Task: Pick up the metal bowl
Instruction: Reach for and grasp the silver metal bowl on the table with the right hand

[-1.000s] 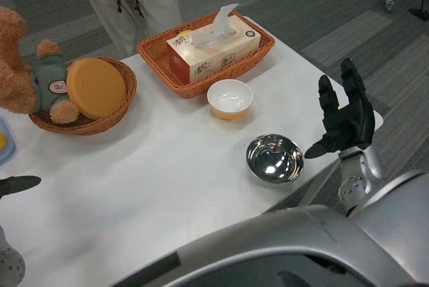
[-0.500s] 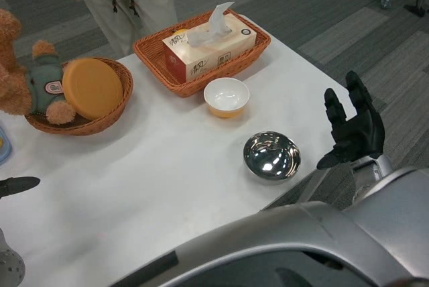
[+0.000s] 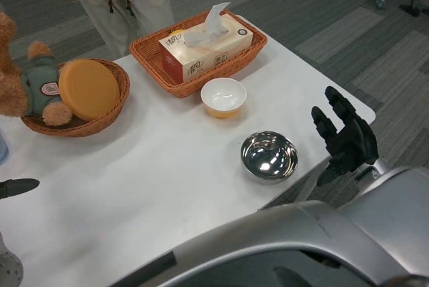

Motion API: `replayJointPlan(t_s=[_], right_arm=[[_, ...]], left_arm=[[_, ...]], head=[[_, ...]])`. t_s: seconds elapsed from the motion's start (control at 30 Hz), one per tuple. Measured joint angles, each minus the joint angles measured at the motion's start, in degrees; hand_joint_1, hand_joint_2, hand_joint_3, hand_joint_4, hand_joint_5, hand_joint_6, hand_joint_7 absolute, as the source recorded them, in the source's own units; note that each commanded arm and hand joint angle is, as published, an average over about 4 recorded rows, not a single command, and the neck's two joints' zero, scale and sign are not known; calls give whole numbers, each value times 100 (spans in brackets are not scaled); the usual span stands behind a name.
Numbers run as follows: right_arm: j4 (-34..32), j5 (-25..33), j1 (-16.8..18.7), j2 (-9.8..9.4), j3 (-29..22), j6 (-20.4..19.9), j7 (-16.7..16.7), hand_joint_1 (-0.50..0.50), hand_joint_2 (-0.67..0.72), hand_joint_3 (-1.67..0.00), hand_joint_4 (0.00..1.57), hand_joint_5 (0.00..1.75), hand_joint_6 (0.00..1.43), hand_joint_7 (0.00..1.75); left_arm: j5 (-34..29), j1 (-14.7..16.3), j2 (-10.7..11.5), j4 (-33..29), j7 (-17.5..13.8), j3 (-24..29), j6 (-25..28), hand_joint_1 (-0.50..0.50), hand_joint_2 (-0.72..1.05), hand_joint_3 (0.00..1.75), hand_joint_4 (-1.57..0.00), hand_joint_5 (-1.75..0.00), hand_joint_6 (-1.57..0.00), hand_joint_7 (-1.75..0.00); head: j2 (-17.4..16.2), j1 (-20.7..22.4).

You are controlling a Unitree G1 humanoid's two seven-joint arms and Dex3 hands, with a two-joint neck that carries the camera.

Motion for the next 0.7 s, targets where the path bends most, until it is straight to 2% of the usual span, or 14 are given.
replayJointPlan(t_s=[0.2,0.27,0.37,0.53,0.7], right_arm=[[17,-793,-26,-3,18,-85,-4,-46,38,-4,0,0,0,14],[43,-1017,-77,-4,69,-264,-34,-46,34,-2,0,0,0,14],[118,-1150,-193,-8,194,-639,-138,-46,34,-8,0,0,0,14],[154,-1461,-358,-10,377,-970,-253,-46,34,-8,0,0,0,14],[157,-1856,-472,-10,428,-1223,-429,-46,34,-8,0,0,0,14]], left_arm=[[3,23,0,-109,0,-3,0,-50,-72,9,0,0,0,0],[6,26,0,-139,0,-5,0,-50,-70,9,0,0,0,0],[12,28,0,-161,0,-7,0,-50,-64,9,0,0,0,0],[20,33,0,-197,0,-8,0,-50,-64,9,0,0,0,0],[26,53,0,-217,0,-7,0,-50,-72,9,0,0,0,0]], head=[[38,-60],[43,-89],[36,-120],[28,-162],[17,-184]])
